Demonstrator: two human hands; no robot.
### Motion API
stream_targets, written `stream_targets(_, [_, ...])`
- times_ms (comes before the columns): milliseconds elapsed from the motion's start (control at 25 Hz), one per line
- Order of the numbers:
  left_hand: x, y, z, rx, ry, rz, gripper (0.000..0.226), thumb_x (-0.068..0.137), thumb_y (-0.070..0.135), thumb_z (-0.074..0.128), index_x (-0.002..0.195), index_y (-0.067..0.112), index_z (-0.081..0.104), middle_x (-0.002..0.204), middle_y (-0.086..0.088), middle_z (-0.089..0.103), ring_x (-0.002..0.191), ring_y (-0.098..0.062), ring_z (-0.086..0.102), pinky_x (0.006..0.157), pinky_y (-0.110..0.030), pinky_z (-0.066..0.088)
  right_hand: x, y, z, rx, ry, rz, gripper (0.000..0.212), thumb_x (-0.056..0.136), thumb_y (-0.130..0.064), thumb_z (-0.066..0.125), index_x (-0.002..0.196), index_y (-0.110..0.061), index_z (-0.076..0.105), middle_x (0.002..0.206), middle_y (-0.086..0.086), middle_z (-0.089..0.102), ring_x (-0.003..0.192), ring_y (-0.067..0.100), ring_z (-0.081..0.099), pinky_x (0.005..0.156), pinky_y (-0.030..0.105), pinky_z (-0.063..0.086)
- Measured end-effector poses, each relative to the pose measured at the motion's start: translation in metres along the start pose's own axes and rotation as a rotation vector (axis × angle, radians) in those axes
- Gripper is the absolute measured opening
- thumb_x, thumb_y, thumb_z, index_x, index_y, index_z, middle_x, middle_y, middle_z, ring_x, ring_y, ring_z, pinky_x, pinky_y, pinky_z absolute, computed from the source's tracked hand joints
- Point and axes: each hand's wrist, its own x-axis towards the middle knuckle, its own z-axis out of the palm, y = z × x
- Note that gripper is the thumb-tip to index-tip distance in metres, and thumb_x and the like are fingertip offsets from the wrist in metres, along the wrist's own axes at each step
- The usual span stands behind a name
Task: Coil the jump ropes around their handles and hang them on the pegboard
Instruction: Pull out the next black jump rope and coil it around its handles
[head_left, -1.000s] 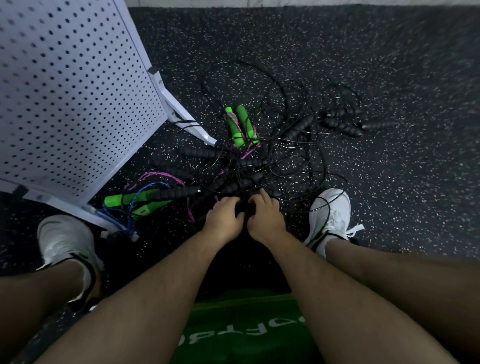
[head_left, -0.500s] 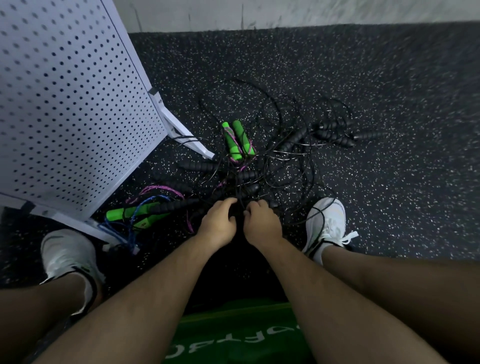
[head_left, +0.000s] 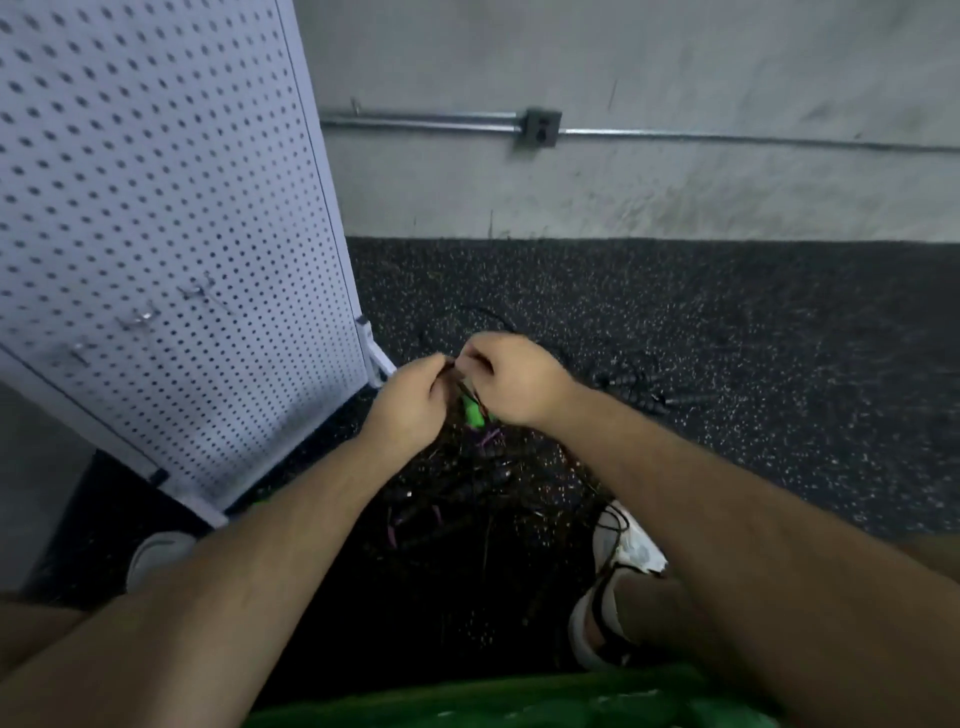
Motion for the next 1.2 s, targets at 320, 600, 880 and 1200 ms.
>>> stream_targets(320, [0.038, 0.104, -0.154, -0.147, 0.262, -0.070, 0.031, 0.108, 0.030, 0.044, 0.086, 0.022, 0.064, 0.080, 0.001, 0.065, 0.068, -0.007, 0.060, 0.065, -0.026, 0.047, -0.010, -0.040, -0.144, 0.076, -0.030, 0.091, 0.035, 0.107, -0.041, 0.040, 0.099, -0.011, 0.058, 0.070, -0.001, 0.061, 0.064, 0.016, 0.059, 0.068, 0.032, 0.047])
stream_targets(600, [0.024, 0.120, -0.180, -0.351, 0.348, -0.039, 0.030, 0.108, 0.027, 0.045, 0.091, 0.013, 0.065, 0.082, -0.009, 0.071, 0.067, -0.014, 0.068, 0.067, -0.032, 0.057, 0.014, -0.080, -0.125, 0.234, -0.059, 0.015, 0.041, 0.089, -0.050, 0.069, 0.121, -0.027, 0.056, 0.088, -0.006, 0.053, 0.071, 0.007, 0.053, 0.065, 0.023, 0.041])
stream_targets(880, [0.023, 0.133, -0.188, -0.474, 0.306, 0.014, 0.032, 0.107, 0.043, 0.041, 0.108, 0.026, 0.068, 0.091, 0.003, 0.071, 0.078, -0.016, 0.069, 0.073, -0.032, 0.055, 0.041, -0.098, -0.096, 0.325, -0.143, 0.024, 0.037, 0.102, -0.046, 0.050, 0.088, -0.017, 0.067, 0.067, 0.002, 0.050, 0.063, 0.019, 0.048, 0.064, 0.030, 0.042])
stream_targets(1200, [0.018, 0.129, -0.132, -0.408, -0.264, -0.066, 0.024, 0.109, 0.025, 0.042, 0.106, 0.017, 0.065, 0.091, 0.003, 0.077, 0.104, -0.017, 0.071, 0.102, -0.044, 0.050, 0.049, -0.118, -0.119, 0.895, 0.101, 0.037, 0.031, 0.105, -0.037, 0.049, 0.091, -0.014, 0.063, 0.061, -0.004, 0.046, 0.055, 0.012, 0.046, 0.061, 0.029, 0.044])
